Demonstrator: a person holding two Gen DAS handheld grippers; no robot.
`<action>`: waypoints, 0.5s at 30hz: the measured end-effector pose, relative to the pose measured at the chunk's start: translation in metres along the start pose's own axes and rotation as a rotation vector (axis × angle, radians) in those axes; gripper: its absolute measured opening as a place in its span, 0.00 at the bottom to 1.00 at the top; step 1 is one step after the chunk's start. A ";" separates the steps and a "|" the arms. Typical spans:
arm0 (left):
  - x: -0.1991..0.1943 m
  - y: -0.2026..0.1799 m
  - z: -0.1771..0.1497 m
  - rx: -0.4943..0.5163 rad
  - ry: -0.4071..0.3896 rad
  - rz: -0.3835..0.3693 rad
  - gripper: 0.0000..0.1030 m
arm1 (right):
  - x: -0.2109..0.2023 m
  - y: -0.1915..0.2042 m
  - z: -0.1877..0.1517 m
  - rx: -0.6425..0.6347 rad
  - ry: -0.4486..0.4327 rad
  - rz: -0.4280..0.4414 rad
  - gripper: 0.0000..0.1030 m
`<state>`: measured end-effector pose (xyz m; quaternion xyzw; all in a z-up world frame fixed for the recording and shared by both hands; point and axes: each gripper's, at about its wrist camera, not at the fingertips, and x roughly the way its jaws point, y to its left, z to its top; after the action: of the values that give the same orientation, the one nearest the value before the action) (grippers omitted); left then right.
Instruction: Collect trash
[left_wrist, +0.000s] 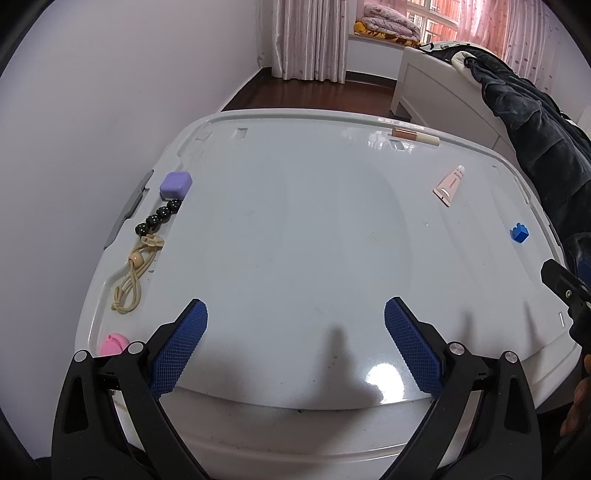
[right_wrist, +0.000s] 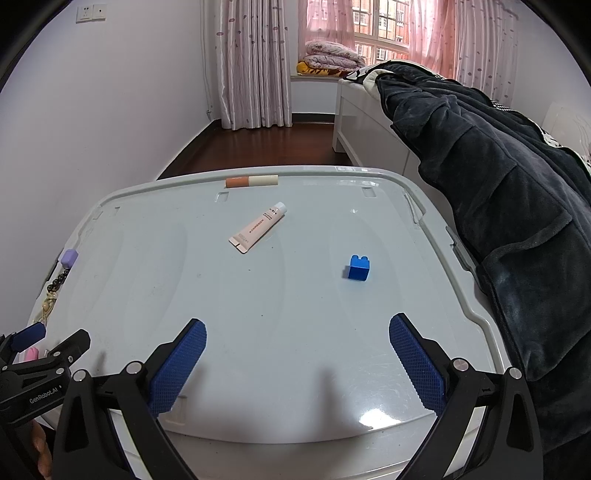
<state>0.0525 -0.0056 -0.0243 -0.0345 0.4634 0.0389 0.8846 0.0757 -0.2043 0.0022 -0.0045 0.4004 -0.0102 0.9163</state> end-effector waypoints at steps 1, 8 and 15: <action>0.000 0.000 0.000 -0.001 0.002 -0.001 0.92 | 0.000 0.000 0.000 0.001 0.000 0.000 0.95; 0.001 -0.001 -0.001 0.004 0.003 0.000 0.92 | -0.001 0.000 -0.001 -0.001 0.001 -0.001 0.95; 0.002 -0.003 -0.001 0.006 0.009 0.001 0.92 | -0.001 0.001 -0.001 0.001 0.002 -0.002 0.95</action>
<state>0.0526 -0.0087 -0.0265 -0.0319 0.4675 0.0376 0.8826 0.0742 -0.2032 0.0028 -0.0042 0.4014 -0.0115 0.9158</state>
